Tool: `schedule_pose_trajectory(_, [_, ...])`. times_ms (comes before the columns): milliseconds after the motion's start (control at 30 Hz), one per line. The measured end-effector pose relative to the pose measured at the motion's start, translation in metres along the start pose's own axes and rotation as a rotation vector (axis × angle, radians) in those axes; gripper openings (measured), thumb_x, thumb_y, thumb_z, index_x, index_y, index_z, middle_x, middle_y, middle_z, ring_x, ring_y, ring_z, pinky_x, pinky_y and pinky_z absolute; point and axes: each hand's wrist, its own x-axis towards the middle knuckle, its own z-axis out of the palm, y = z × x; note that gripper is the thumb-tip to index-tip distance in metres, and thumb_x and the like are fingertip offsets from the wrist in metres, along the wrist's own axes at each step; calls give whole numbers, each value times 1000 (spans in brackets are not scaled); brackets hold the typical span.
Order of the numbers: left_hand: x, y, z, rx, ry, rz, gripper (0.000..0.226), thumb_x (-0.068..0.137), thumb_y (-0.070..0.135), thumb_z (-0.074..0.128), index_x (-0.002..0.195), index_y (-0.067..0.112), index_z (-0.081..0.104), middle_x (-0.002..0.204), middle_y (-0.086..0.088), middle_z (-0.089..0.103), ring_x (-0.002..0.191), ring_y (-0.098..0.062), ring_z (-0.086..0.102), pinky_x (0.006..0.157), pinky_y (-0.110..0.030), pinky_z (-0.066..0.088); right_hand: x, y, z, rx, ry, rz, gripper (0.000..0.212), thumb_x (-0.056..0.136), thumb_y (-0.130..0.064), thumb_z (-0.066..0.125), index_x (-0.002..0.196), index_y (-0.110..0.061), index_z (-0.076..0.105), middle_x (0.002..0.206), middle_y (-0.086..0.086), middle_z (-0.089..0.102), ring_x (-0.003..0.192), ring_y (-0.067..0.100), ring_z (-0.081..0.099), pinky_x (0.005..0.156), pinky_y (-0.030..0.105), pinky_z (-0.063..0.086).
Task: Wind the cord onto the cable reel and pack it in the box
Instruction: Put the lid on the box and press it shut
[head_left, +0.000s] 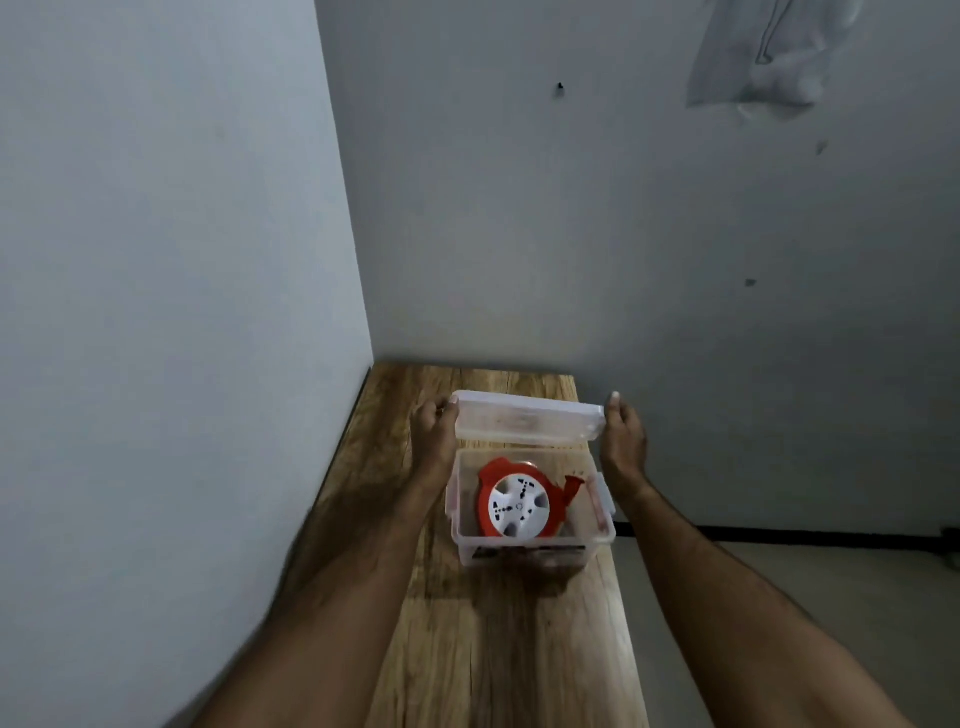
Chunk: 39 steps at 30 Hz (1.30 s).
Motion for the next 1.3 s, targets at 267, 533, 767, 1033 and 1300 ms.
schedule_pose_trajectory(267, [-45,-43,-4,47,-11,-89,34,87,56,60,99,26,67,118,-9,66,106,-28,68,89,-51,60,-50,23,-23,-80,44,-122,12,93,-26,67,97,-17,61,114,9,54,98,24,63,84,39,58])
schedule_pose_trajectory(533, [-78,-67,-14,234,-16,16,47,86,15,78,130,18,62,131,-5,62,119,-23,62,96,-45,60,-98,55,-35,-183,10,-189,32,83,3,63,112,-11,63,121,7,53,108,22,61,87,30,55])
schedule_pose_trajectory(767, [-94,-84,-17,354,-31,118,52,81,5,80,129,18,63,132,-3,62,122,-20,58,98,-40,58,-106,58,-45,-282,30,-218,41,78,14,58,115,-3,65,122,12,54,107,23,58,82,23,46])
schedule_pose_trajectory(1033, [-97,-81,-11,380,57,97,44,84,-5,69,125,9,65,128,-9,63,119,-26,61,99,-42,58,-91,59,-52,-331,-23,-230,46,78,15,60,119,-4,64,120,8,55,113,26,60,90,31,52])
schedule_pose_trajectory(1300, [-86,-68,-7,407,104,-10,44,84,-5,65,127,5,66,129,-11,64,115,-29,64,89,-37,59,-81,47,-45,-424,-100,-228,48,81,12,63,127,-2,62,121,11,57,109,25,58,83,26,45])
